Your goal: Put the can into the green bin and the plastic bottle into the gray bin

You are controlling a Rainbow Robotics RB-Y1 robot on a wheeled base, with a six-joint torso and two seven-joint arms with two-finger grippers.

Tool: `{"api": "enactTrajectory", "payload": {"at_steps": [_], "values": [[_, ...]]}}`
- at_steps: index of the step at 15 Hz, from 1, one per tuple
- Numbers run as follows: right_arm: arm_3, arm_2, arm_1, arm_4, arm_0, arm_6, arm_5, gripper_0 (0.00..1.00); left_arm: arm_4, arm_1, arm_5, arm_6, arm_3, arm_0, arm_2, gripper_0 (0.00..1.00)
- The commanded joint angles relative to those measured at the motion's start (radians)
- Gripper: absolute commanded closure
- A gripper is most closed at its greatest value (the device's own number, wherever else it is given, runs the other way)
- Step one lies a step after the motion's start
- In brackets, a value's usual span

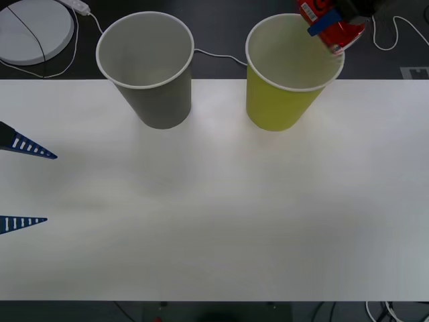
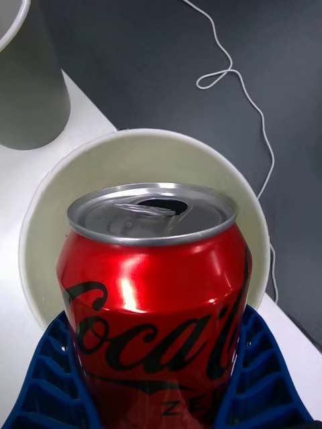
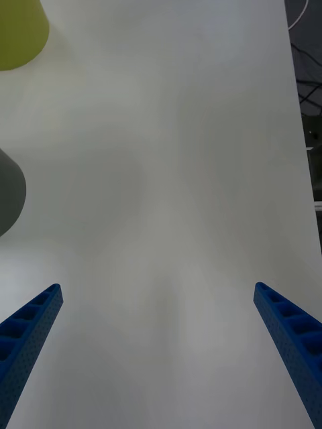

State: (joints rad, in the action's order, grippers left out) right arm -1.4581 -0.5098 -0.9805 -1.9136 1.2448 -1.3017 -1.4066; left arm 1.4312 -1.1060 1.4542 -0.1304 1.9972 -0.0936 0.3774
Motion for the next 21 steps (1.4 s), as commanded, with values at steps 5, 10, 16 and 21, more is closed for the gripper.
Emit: {"api": "enactTrajectory", "payload": {"at_steps": [5, 10, 16, 21], "values": [[0.110, -0.022, 0.071, -0.045, 0.065, 0.047, 0.000, 0.77, 0.000, 0.000, 0.000, 0.000, 0.000, 0.000, 0.000, 0.00], [0.107, -0.022, 0.057, -0.048, 0.065, 0.104, 0.001, 0.00, 0.000, 0.000, 0.000, 0.000, 0.000, 0.000, 0.000, 0.00], [0.032, 0.014, -0.021, 0.067, 0.019, 0.140, -0.028, 0.00, 0.000, 0.000, 0.000, 0.000, 0.000, 0.000, 0.000, 0.00], [-0.220, 0.241, -0.092, 0.104, -0.219, 0.153, -0.071, 0.00, 0.000, 0.000, 0.000, 0.000, 0.000, 0.000, 0.000, 0.00]]}}
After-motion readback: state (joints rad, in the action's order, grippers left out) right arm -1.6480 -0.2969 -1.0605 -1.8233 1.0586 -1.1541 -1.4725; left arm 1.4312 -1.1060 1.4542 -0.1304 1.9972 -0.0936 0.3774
